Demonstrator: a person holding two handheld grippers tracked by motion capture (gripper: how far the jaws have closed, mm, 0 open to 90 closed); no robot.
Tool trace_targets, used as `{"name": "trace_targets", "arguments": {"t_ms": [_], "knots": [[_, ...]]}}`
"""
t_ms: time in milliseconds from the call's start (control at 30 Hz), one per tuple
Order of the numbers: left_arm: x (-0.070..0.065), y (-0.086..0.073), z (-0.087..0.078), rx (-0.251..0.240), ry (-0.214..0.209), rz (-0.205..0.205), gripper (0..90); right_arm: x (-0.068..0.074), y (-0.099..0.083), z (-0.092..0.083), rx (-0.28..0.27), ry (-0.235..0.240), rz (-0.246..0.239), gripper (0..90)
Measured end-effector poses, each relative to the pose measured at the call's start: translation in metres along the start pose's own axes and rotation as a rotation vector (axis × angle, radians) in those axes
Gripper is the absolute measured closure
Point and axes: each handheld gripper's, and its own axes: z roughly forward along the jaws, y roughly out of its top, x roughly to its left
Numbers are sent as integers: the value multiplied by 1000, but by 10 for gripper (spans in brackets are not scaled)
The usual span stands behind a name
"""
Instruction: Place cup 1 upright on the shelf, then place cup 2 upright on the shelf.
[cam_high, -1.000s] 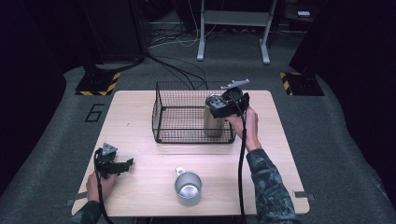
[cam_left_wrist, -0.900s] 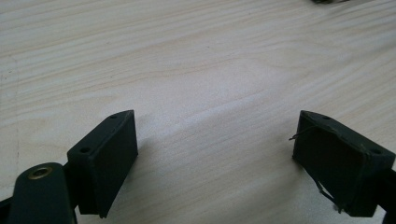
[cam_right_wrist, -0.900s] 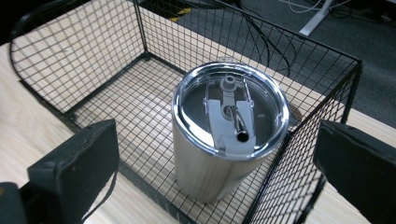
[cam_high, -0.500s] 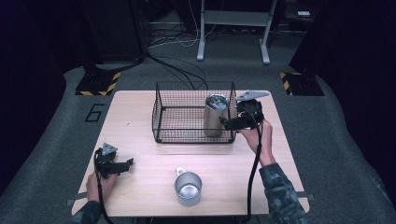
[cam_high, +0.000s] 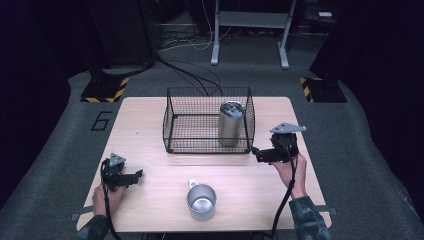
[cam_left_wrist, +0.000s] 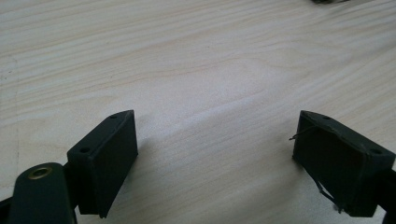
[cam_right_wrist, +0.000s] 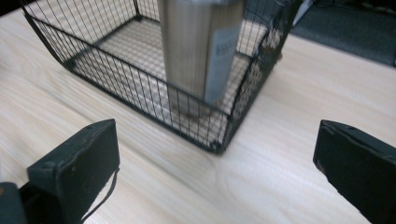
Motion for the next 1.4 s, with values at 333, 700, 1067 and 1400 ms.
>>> {"name": "trace_targets", "arguments": {"t_ms": [333,700,1067,1400], "knots": [[0,0,1,-9,3,-2,136,-21,-79,31,48,-18,117,0],[0,0,1,-9,3,-3,136,-47,-127,58,129,-57,179,0],[0,0,0,0,-2,-2,136,-47,-131,63,129,-97,101,0],[-3,-2,-1,-14,31,-27,135,-55,-129,64,138,7,28,0]]}}
